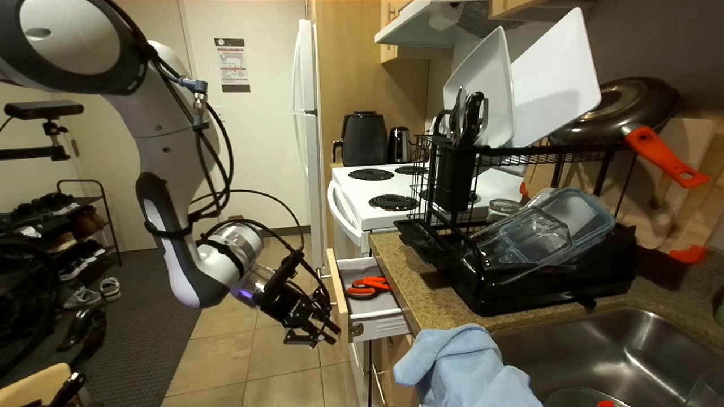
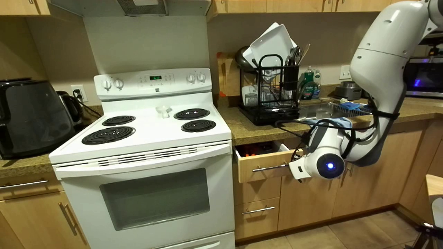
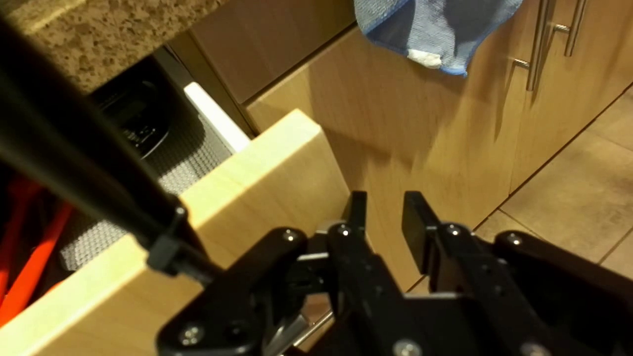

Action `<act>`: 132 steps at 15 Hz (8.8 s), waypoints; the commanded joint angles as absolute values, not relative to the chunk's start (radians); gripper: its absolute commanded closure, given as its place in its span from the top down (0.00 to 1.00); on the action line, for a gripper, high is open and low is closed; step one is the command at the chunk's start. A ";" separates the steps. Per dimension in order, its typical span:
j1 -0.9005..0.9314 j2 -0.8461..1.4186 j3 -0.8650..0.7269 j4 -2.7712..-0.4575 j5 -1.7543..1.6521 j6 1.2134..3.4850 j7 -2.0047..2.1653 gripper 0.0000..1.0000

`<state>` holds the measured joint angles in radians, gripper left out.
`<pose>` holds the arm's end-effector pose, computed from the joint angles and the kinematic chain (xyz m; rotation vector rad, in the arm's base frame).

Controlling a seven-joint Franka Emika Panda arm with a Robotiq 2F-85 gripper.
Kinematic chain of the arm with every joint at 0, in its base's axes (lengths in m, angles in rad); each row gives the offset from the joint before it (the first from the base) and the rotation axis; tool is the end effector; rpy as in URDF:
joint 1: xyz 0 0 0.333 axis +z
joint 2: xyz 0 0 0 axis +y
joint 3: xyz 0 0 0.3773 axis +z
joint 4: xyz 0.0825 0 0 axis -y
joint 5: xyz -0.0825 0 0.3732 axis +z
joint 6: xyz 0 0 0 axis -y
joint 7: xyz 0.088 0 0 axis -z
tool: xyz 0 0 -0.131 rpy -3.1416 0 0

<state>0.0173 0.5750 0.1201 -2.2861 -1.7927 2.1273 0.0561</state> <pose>0.5135 0.0104 0.1326 1.4185 1.5875 -0.3983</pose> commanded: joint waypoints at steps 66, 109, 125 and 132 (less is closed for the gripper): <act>0.200 1.197 0.216 -2.177 -1.797 1.605 -0.083 0.01; 0.424 1.203 0.252 -2.093 -1.780 0.904 -0.111 0.01; 0.285 0.757 0.380 -2.390 -1.817 1.316 -0.185 0.01; 0.310 0.663 0.334 -2.410 -1.795 1.373 -0.299 0.01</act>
<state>0.2658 0.8005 0.3525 -2.3727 -1.7901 1.4413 -0.1853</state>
